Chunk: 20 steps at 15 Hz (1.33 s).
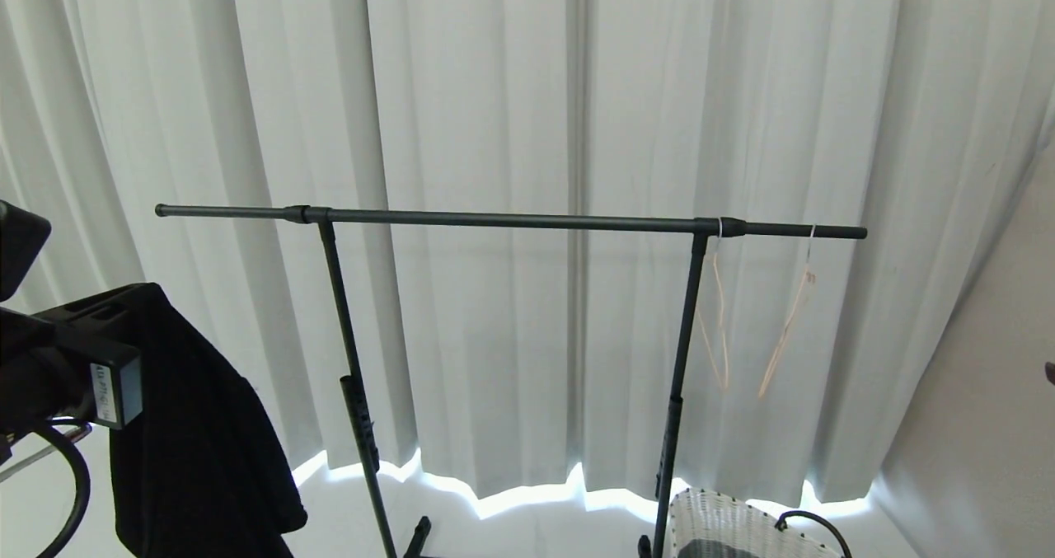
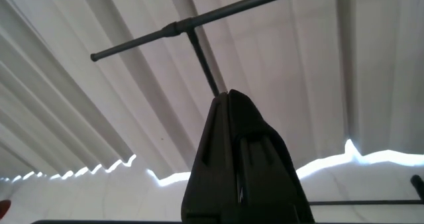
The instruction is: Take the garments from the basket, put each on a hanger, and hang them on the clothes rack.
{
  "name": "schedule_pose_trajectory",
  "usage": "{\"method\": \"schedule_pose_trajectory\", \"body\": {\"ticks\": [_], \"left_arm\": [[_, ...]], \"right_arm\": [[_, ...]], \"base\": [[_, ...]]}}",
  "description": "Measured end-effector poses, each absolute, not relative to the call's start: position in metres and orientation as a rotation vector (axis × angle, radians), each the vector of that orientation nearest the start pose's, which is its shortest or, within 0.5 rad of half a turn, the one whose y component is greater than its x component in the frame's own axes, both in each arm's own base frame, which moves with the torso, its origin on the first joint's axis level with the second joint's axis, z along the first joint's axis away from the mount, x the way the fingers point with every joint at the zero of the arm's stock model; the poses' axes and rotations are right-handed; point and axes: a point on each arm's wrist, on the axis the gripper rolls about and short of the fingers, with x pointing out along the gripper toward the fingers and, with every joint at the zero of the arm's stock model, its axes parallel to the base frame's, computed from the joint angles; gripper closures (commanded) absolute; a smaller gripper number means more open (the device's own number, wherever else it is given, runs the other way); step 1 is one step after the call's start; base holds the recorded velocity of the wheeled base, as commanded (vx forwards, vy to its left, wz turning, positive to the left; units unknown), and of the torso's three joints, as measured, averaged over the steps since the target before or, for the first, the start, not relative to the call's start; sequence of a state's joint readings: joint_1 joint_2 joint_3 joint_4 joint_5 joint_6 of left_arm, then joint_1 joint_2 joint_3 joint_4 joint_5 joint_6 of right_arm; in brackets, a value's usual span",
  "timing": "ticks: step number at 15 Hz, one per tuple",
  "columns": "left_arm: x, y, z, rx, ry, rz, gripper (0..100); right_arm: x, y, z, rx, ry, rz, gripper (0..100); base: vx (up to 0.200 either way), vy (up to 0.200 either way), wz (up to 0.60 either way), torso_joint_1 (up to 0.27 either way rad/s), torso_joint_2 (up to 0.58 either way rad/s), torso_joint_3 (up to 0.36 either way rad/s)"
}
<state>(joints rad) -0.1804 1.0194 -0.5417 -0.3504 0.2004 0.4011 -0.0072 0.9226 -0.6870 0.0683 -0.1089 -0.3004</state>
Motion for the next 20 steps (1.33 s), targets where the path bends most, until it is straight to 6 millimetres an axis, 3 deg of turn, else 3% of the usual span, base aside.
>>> {"method": "schedule_pose_trajectory", "body": {"ticks": [7, 20], "left_arm": [[0.133, -0.02, 0.226, 0.421, 0.139, -0.007, 100], [0.132, -0.02, 0.228, 0.423, 0.133, -0.006, 100]], "right_arm": [[0.105, -0.002, 0.241, -0.308, 0.316, -0.03, 0], [0.136, 0.0, 0.232, -0.212, 0.324, 0.028, 0]], "base": [[0.0, 0.0, 0.0, 0.0, 0.0, 0.0], [0.185, 0.0, 0.0, 0.004, 0.0, 0.003]]}}
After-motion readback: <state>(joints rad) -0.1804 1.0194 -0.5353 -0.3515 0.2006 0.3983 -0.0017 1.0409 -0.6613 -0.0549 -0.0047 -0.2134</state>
